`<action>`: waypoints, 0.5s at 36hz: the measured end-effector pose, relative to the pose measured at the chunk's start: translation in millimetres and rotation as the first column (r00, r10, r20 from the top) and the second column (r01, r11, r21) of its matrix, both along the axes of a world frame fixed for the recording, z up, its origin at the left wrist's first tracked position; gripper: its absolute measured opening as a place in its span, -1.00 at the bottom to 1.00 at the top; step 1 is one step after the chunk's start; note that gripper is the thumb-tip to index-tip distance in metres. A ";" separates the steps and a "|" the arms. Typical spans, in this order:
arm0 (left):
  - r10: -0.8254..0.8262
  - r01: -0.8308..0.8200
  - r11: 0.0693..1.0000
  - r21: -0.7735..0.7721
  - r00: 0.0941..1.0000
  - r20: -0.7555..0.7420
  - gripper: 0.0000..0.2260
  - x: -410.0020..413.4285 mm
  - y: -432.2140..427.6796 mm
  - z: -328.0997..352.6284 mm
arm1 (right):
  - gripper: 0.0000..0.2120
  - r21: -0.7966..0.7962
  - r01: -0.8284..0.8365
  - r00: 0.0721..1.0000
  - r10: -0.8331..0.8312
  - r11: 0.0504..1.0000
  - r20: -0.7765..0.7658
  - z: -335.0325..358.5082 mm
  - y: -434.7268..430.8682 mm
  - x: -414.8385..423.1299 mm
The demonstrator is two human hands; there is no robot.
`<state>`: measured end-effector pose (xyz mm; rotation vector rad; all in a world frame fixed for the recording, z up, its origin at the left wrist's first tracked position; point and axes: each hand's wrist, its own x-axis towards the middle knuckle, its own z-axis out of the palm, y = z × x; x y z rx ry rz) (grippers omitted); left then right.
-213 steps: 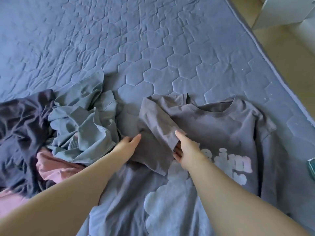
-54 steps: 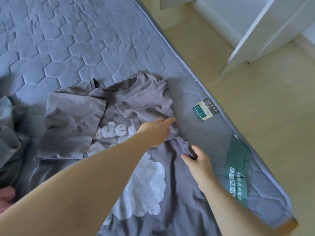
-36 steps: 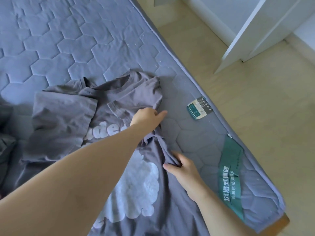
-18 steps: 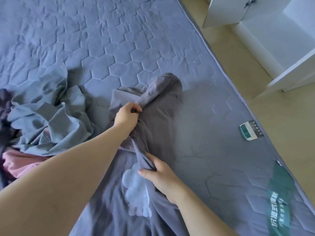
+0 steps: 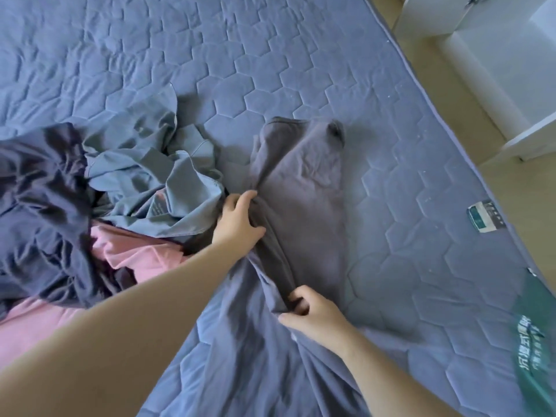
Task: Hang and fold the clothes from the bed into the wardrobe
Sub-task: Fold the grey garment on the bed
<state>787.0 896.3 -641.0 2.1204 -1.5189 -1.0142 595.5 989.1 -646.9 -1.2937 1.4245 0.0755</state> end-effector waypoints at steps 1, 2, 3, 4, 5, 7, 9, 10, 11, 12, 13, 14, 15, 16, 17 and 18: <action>-0.010 0.009 0.999 0.034 1.000 0.028 -0.37 -3.6 9.9 1.8 | -0.78 -0.027 -0.010 0.999 0.009 1.000 -0.052 1.6 1.3 -4.2; -0.022 0.019 0.997 0.070 0.998 0.053 -0.41 -7.5 20.7 3.5 | -0.78 -0.050 -0.033 0.993 0.027 0.998 -0.111 3.6 3.2 -8.8; -0.032 0.025 0.995 0.100 0.997 0.073 -0.46 -11.3 31.4 4.8 | -0.77 -0.067 -0.063 0.983 0.050 0.996 -0.176 5.5 6.1 -13.6; -0.032 0.021 0.992 0.123 0.996 0.089 -0.51 -15.1 41.8 5.5 | -0.72 -0.080 -0.095 0.967 0.073 0.992 -0.243 7.0 9.7 -18.6; -0.018 0.003 0.990 0.144 0.995 0.102 -0.56 -18.3 51.8 5.6 | -0.66 -0.085 -0.128 0.948 0.097 0.988 -0.303 7.6 14.0 -23.7; 0.025 -0.045 0.980 0.195 0.995 0.100 -0.63 -22.9 70.7 4.7 | -0.58 -0.075 -0.196 0.908 0.152 0.978 -0.391 8.1 23.5 -33.4; 0.042 -0.054 0.964 0.260 0.998 0.050 -0.69 -25.7 86.9 2.0 | -0.55 -0.042 -0.273 0.851 0.221 0.961 -0.476 10.1 31.9 -42.6; 0.032 -0.035 0.956 0.291 0.999 0.016 -0.73 -27.1 94.5 0.0 | -0.54 -0.017 -0.314 0.817 0.261 0.949 -0.514 11.1 36.2 -46.9; 0.022 -0.015 0.947 0.321 1.000 -0.020 -0.78 -28.9 102.0 -1.8 | -0.55 0.003 -0.347 0.786 0.293 0.938 -0.544 12.3 40.0 -50.5; 0.020 -0.002 0.942 0.336 0.999 -0.050 -0.83 -30.8 108.5 -4.2 | -0.58 0.008 -0.362 0.766 0.302 0.932 -0.567 13.4 43.4 -54.0; 0.038 -0.011 0.937 0.350 0.997 -0.072 -0.90 -32.8 114.0 -6.8 | -0.66 -0.002 -0.366 0.757 0.297 0.931 -0.582 15.1 46.2 -57.2; 0.076 -0.032 0.930 0.366 0.992 -0.105 -0.97 -34.9 118.5 -7.6 | -0.77 -0.027 -0.370 0.756 0.284 0.929 -0.589 17.2 48.7 -60.2; 0.130 -0.064 0.920 0.386 0.981 -0.147 -0.92 -36.7 122.5 -7.4 | -0.86 -0.049 -0.371 0.766 0.276 0.927 -0.580 19.9 51.2 -62.8; 0.187 -0.099 0.909 0.406 0.965 -0.184 -0.87 -37.9 125.5 -7.3 | -0.84 -0.067 -0.370 0.787 0.274 0.927 -0.553 23.5 53.6 -64.9; 0.242 -0.137 0.896 0.423 0.948 -0.206 -0.83 -38.8 128.5 -5.9 | -0.78 -0.063 -0.356 0.816 0.278 0.932 -0.506 26.4 56.3 -66.4; 0.288 -0.174 0.888 0.426 0.932 -0.219 -0.79 -39.0 131.6 -4.4 | -0.74 -0.048 -0.329 0.857 0.277 0.943 -0.435 29.6 59.7 -66.8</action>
